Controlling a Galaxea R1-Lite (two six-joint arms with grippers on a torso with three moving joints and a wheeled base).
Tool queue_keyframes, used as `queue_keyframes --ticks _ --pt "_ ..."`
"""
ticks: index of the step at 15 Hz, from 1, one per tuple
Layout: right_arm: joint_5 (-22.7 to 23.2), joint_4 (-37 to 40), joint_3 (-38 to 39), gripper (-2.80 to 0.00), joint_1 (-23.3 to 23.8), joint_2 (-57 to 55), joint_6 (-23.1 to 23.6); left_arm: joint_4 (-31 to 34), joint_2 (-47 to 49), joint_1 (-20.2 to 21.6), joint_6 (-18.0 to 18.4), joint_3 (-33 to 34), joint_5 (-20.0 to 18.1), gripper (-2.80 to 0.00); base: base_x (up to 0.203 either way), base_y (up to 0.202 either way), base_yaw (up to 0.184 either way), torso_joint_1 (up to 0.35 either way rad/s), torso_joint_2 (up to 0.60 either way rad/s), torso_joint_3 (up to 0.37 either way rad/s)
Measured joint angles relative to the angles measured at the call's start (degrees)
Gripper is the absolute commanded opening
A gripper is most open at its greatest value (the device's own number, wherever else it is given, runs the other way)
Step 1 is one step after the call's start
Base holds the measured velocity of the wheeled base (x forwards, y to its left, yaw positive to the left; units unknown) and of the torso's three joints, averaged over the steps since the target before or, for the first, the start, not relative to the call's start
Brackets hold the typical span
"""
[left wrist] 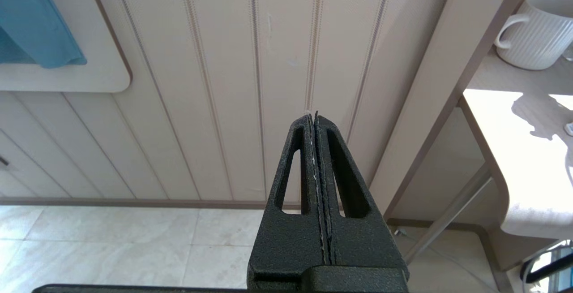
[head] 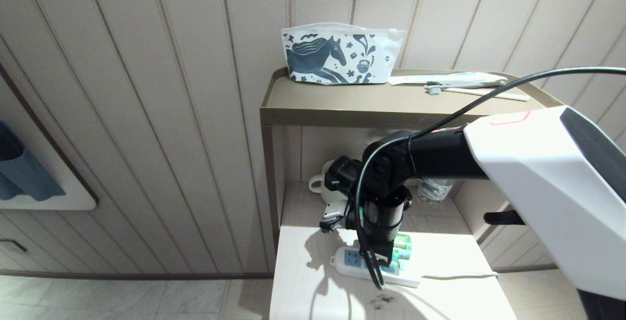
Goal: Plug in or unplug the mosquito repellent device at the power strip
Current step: Insert the plug into the socket
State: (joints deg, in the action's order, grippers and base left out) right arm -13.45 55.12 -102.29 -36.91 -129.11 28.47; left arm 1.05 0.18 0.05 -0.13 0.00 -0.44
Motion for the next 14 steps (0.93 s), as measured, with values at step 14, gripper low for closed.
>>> queue_keyframes --ticks 14 --pt "1.8 -4.2 3.6 -2.8 0.4 -0.2 -2.9 0.0 0.0 0.0 0.0 0.0 0.0 -2.8 0.0 0.0 0.0 0.0 0.0 0.0"
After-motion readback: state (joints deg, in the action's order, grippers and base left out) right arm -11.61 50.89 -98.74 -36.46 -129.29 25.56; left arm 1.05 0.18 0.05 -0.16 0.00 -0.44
